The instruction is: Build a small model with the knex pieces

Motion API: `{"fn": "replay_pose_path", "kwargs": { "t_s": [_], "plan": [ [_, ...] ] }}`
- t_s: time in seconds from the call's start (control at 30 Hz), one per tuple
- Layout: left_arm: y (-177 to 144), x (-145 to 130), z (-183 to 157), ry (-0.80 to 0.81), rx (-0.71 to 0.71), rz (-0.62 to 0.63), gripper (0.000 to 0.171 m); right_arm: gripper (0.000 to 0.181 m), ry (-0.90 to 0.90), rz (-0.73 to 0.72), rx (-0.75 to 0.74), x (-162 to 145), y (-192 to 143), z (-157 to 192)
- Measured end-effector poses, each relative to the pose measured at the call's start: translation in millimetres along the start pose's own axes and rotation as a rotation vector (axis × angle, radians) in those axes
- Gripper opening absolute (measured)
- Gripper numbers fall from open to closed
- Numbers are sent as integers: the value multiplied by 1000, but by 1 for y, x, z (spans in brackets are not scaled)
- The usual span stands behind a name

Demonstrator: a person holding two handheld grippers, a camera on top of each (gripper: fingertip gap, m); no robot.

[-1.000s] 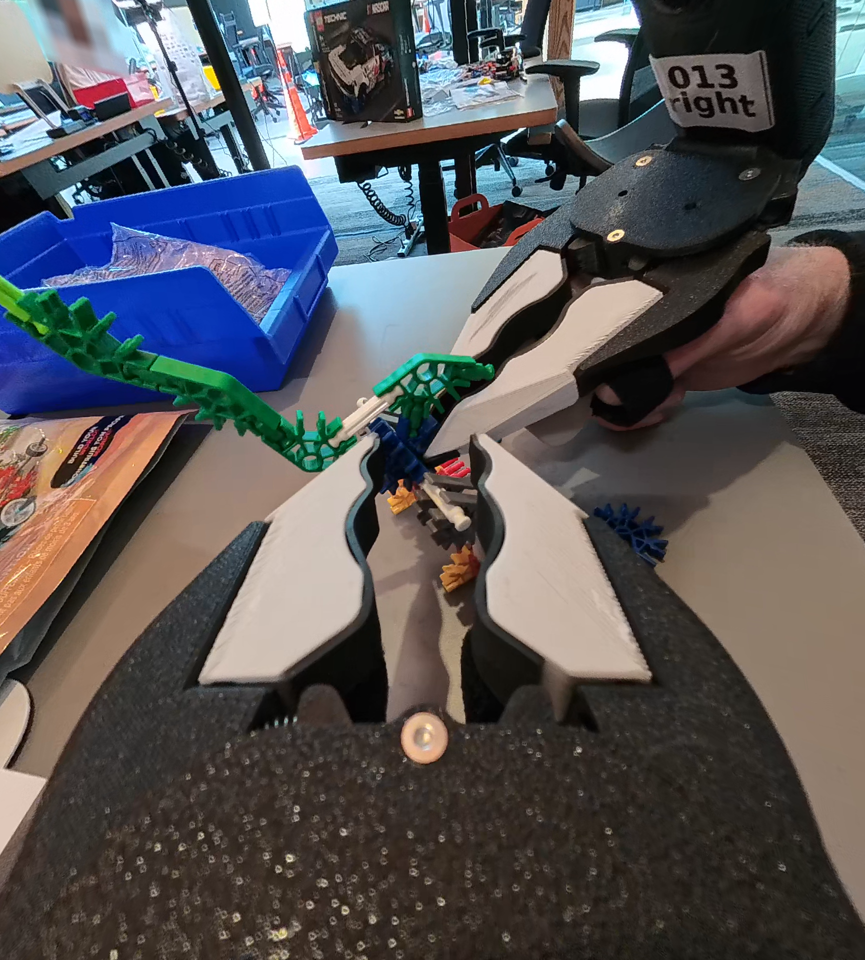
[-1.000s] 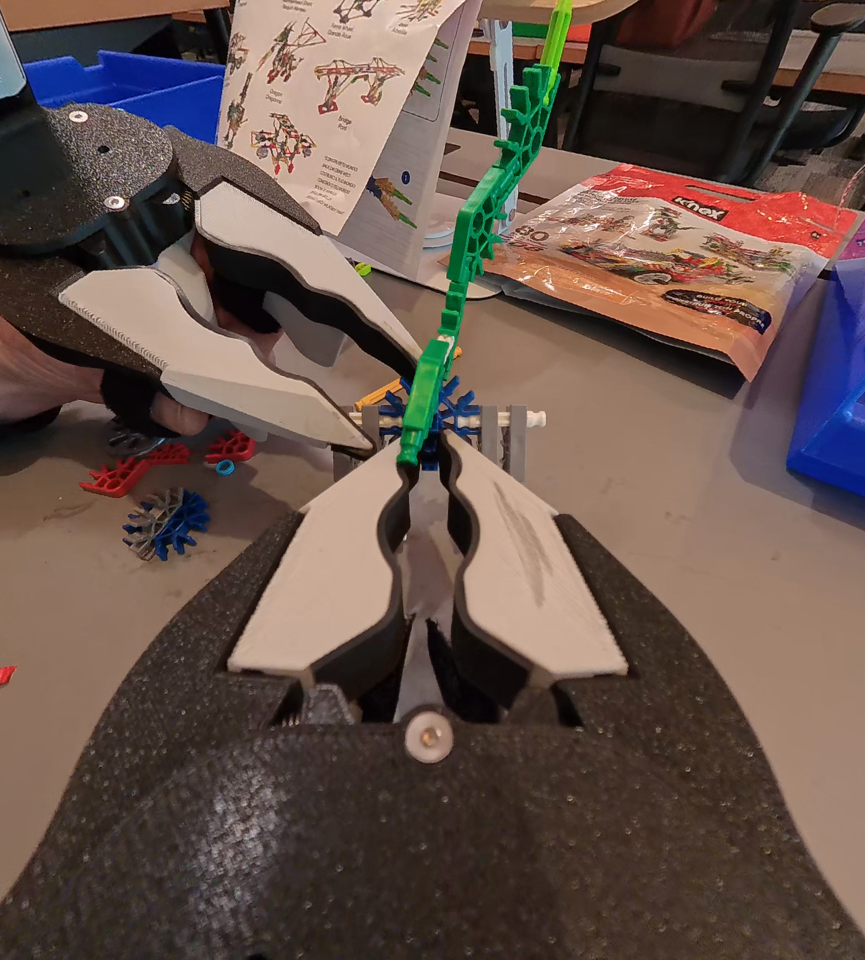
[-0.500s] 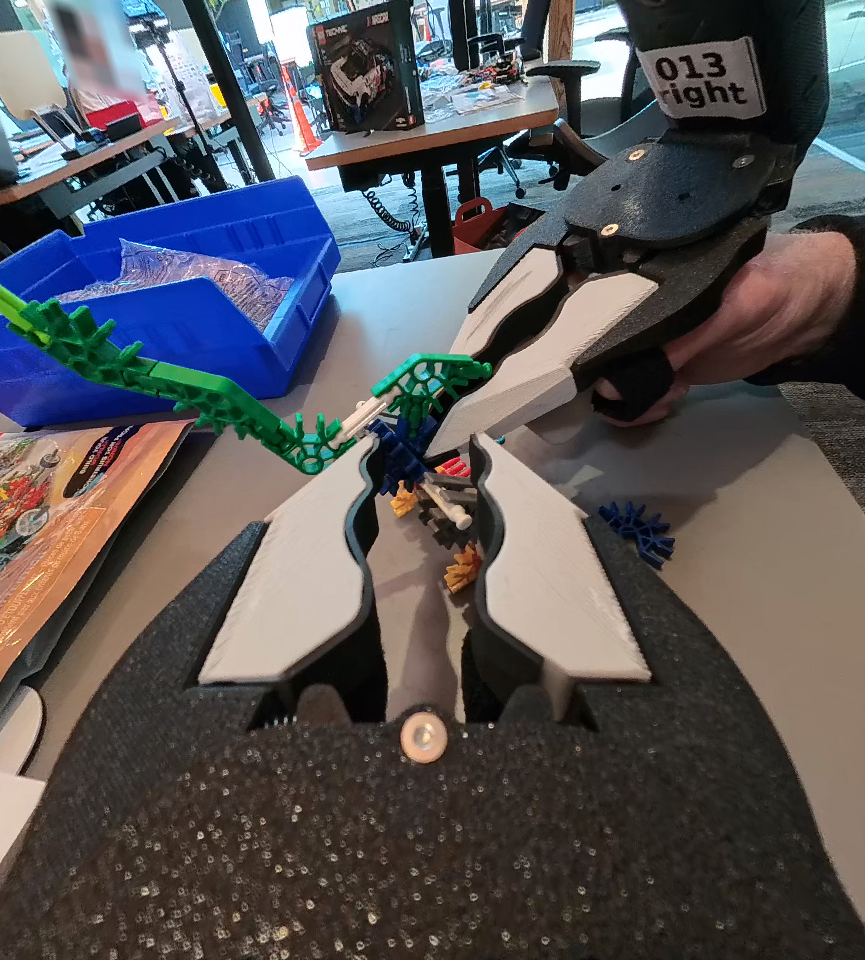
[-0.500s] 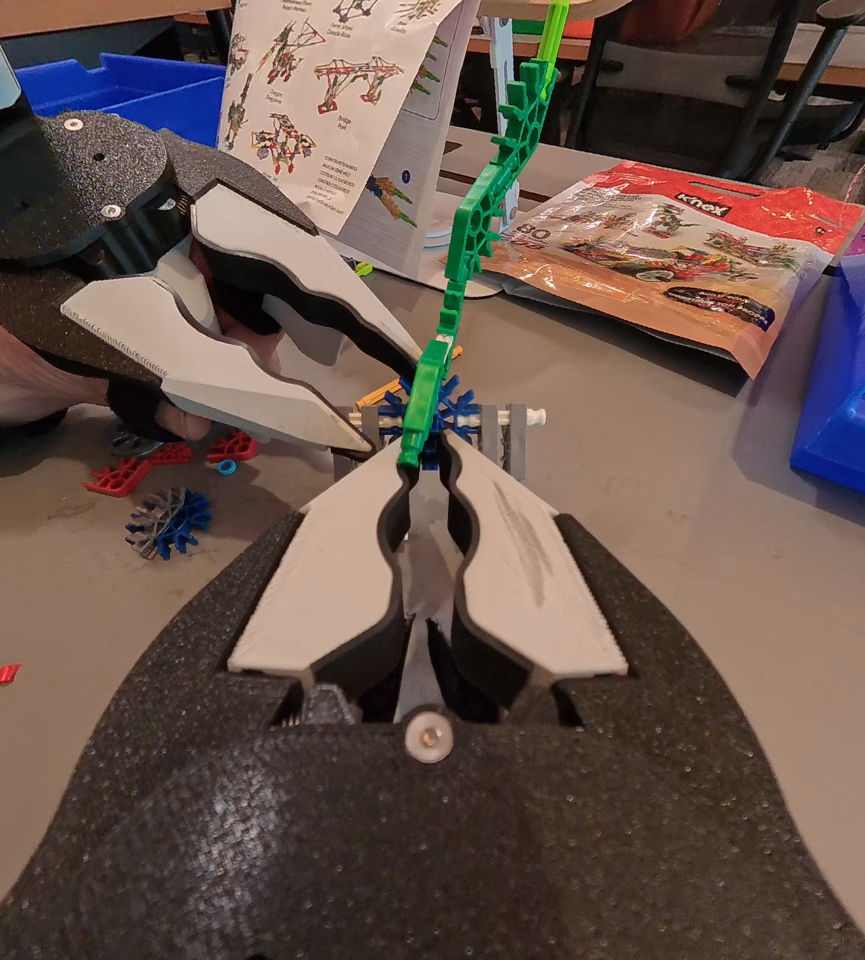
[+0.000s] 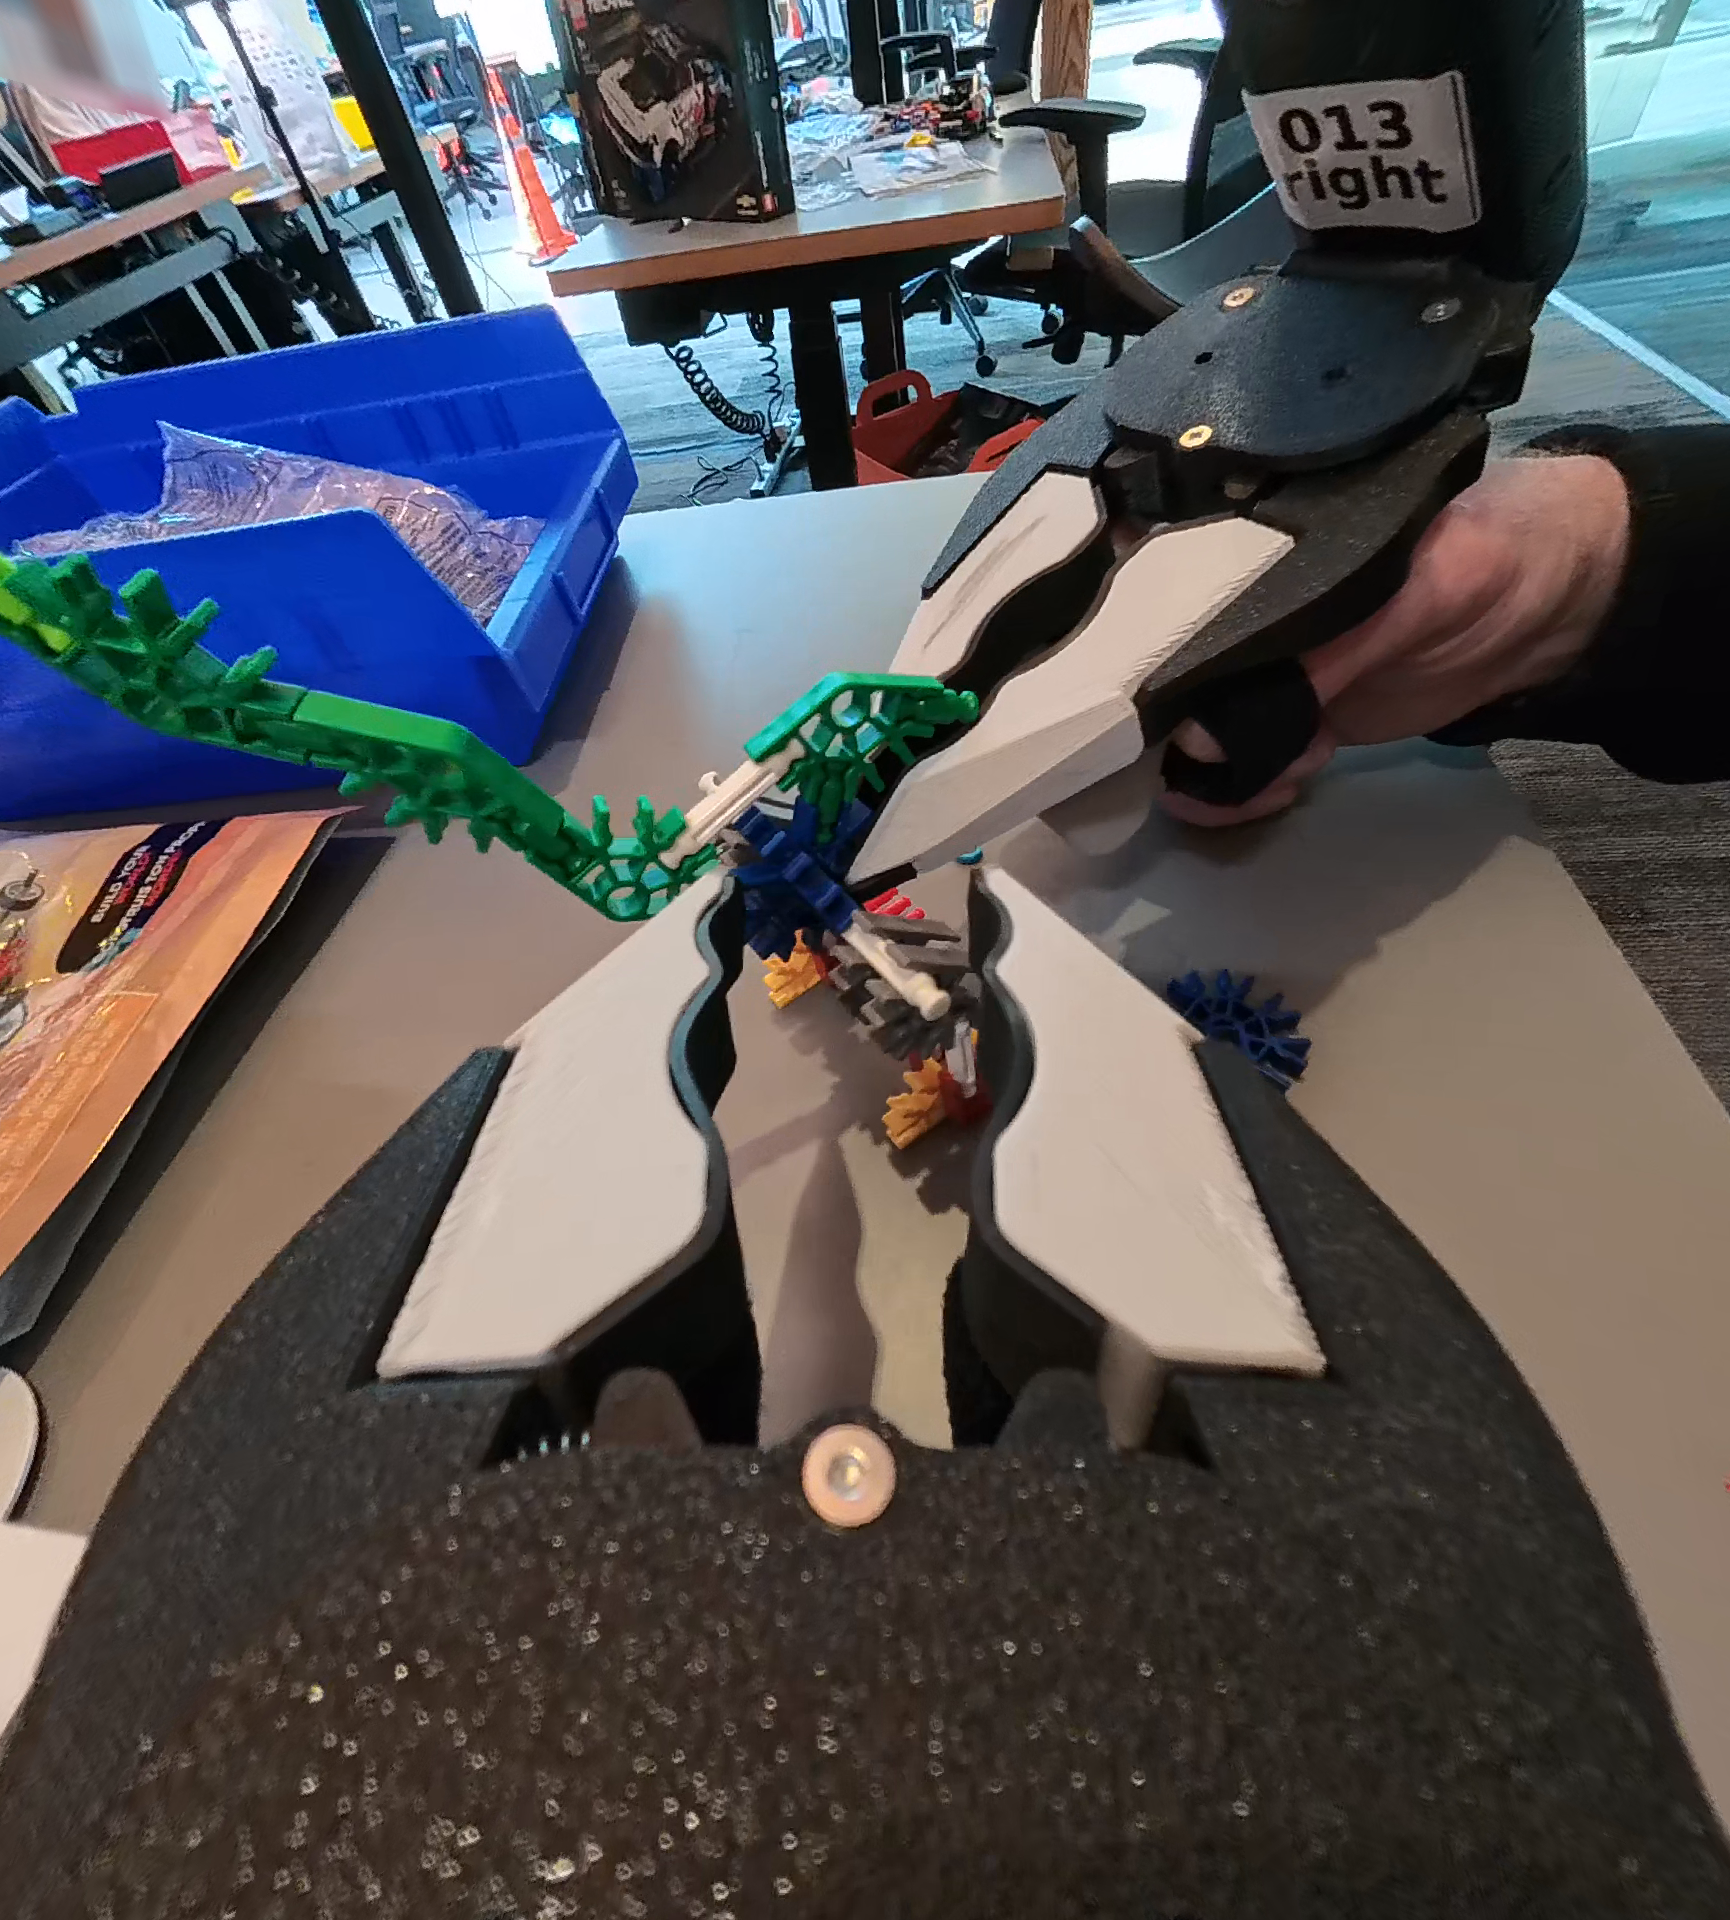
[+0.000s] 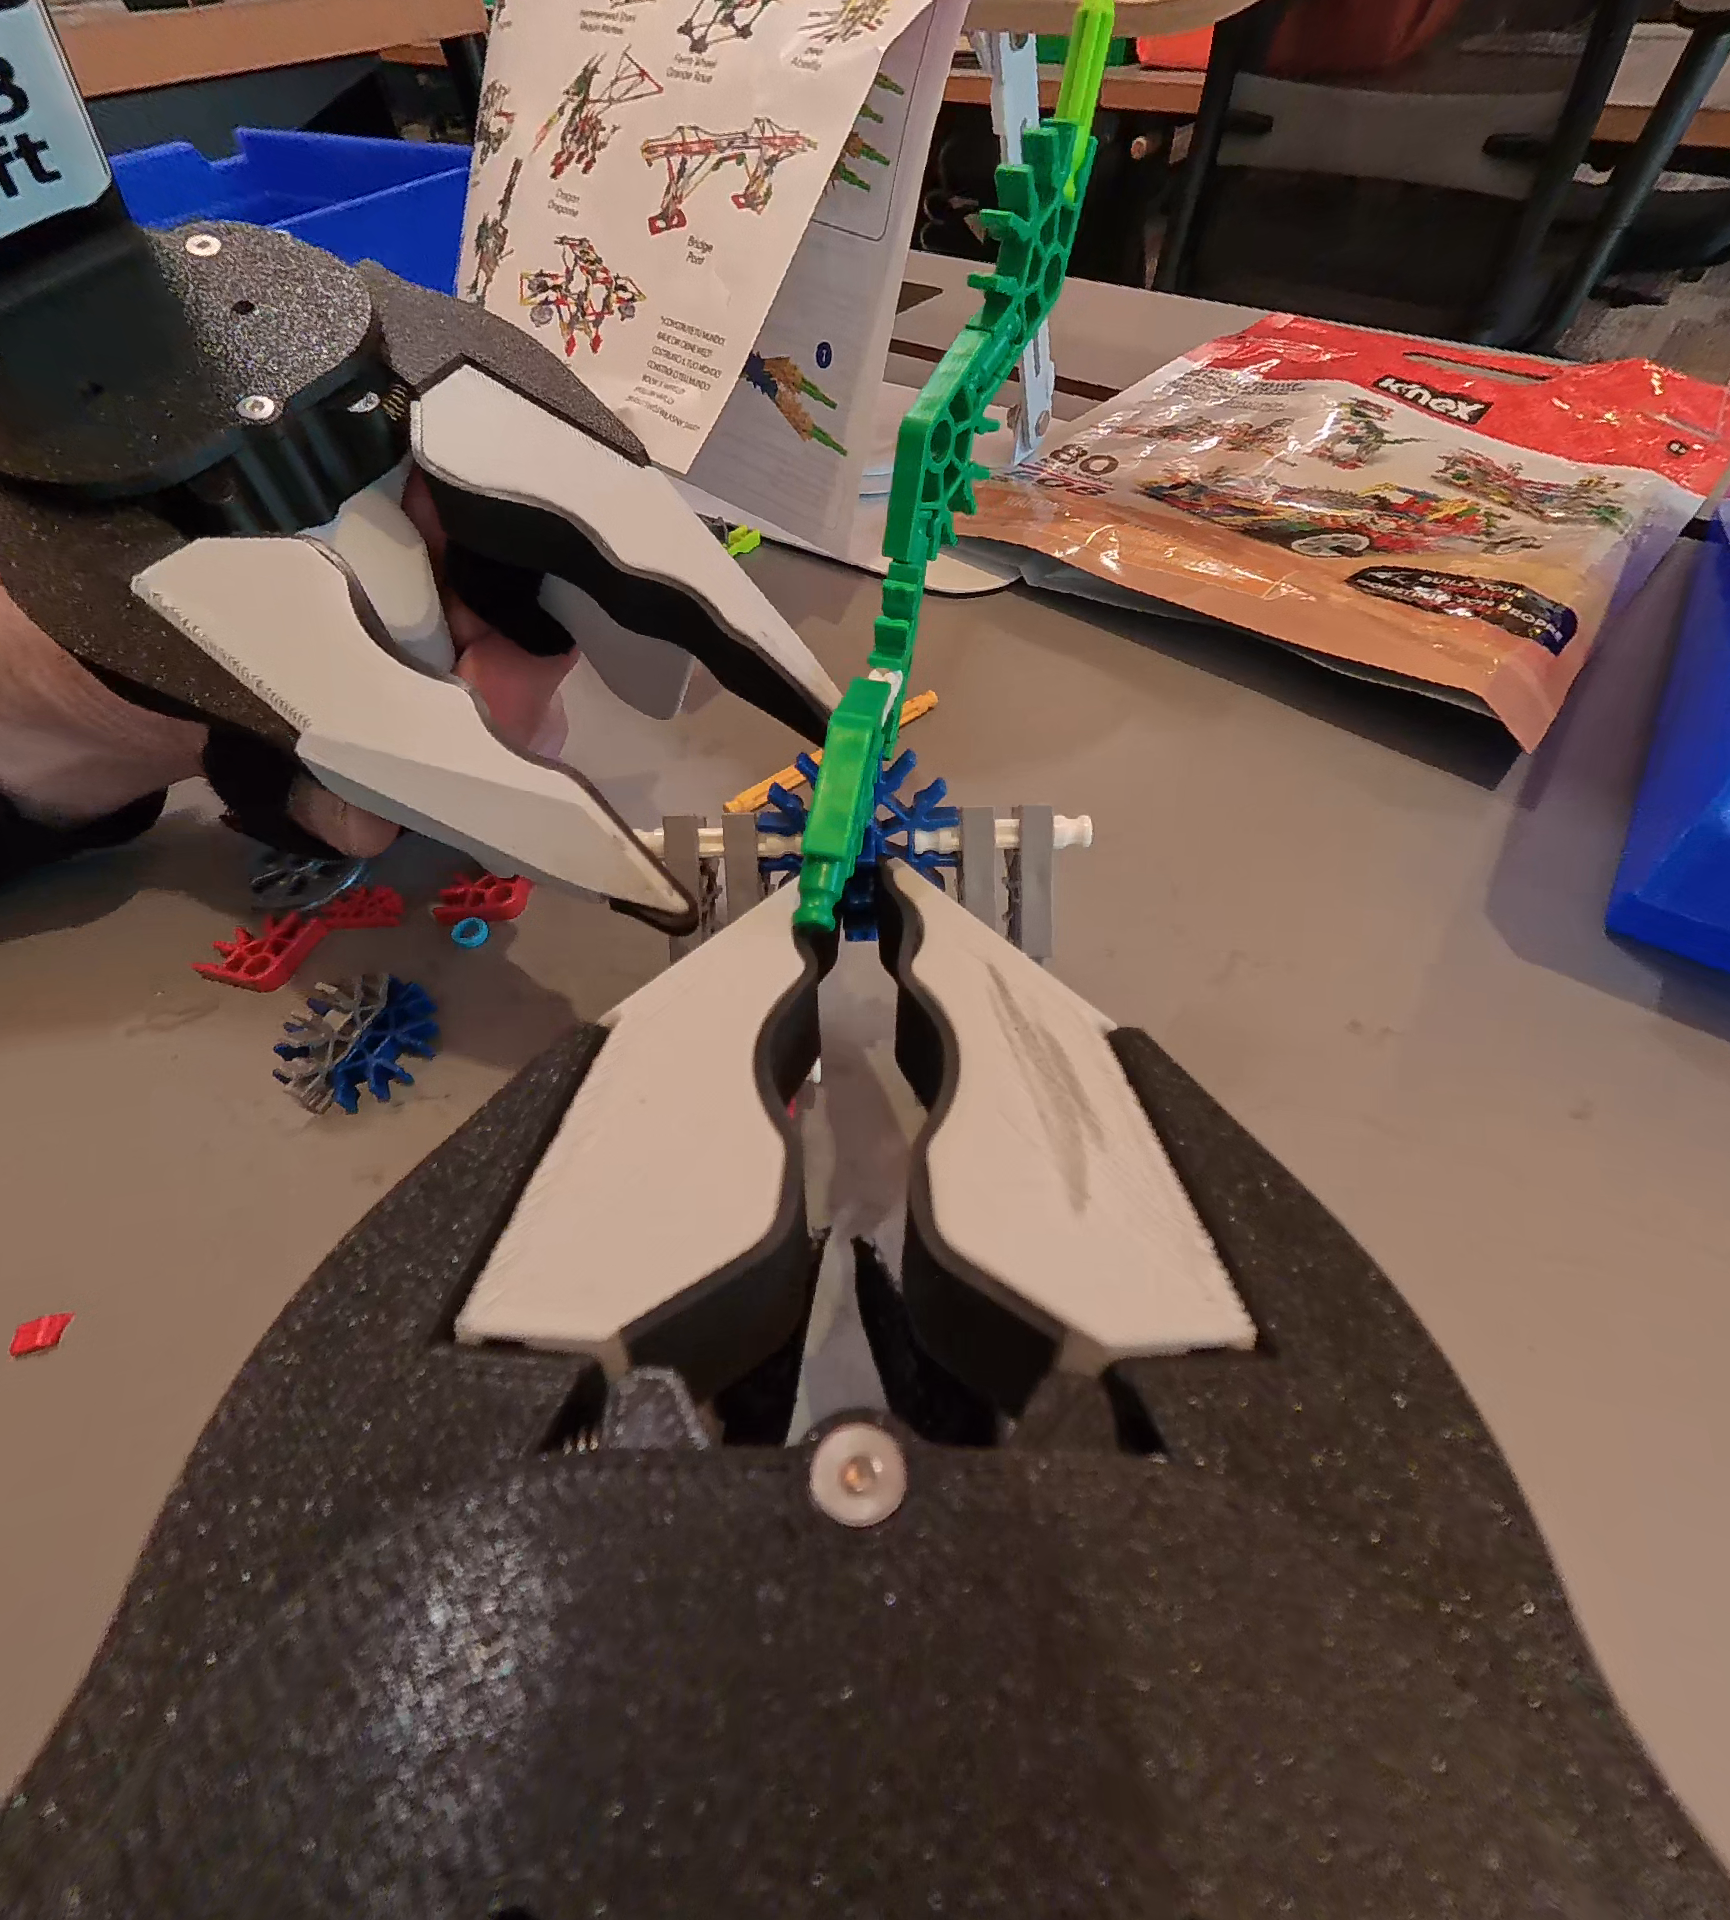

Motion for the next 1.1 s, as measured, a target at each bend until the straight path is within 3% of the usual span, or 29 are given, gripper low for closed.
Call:
{"fn": "replay_pose_path", "kwargs": {
  "t_s": [0.4, 0.57, 1.1],
  "plan": [
    [2, 1, -2, -16, 16, -27, 43, 6, -6, 4, -3, 0, 0, -1],
    [3, 2, -2, 13, 25, -16, 34, 6, -18, 6, -7, 0, 1, 0],
    [5, 1, -4, -31, 9, -50, 40, 6, -10, 9, -4, 0, 0, -1]
  ]
}}
Point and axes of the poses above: each gripper's, where its closed fingertips meet, y out along the fingers, x out of its top, z = x × y across the jaws, the point moved 9 cm from there along -y, back along the fingers, and after that the axes turned 5 degrees about -z, right-handed, at the moved point
